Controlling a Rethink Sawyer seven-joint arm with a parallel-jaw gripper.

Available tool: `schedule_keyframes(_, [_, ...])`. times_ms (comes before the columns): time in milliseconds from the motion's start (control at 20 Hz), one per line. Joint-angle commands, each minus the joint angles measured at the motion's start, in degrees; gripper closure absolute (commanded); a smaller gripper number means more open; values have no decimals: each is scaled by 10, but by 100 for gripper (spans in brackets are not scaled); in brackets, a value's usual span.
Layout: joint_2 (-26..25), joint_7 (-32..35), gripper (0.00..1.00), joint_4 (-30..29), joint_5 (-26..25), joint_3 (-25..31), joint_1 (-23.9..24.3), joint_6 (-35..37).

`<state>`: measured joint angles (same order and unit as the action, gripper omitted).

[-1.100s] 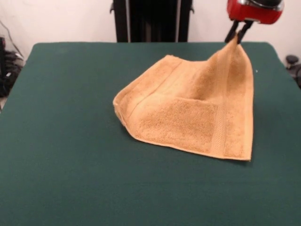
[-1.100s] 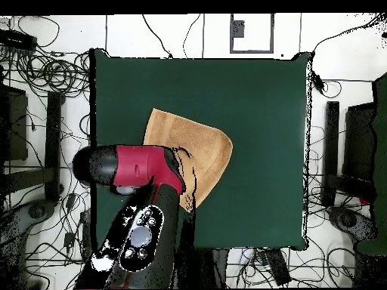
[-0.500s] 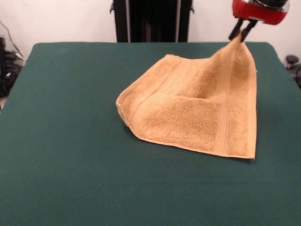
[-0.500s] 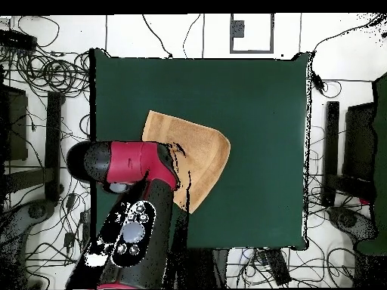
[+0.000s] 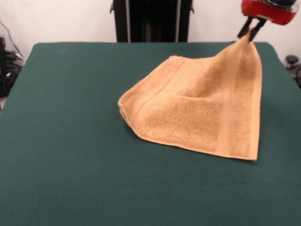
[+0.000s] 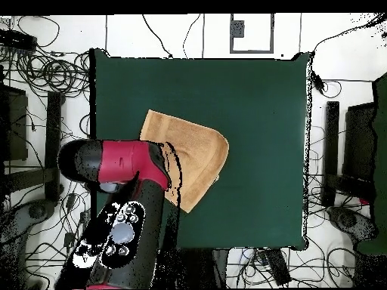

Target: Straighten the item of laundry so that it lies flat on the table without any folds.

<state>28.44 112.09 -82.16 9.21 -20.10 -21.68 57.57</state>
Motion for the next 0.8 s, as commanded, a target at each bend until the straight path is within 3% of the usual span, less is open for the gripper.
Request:
schedule_keyframes(50, [-38, 268, 100, 58, 32, -6, -58, 124])
schedule_keyframes(500, [-70, 396, 100, 74, 30, -57, -117, 123])
schedule_keyframes(800, [-96, 460, 100, 64, 17, -81, -153, 83])
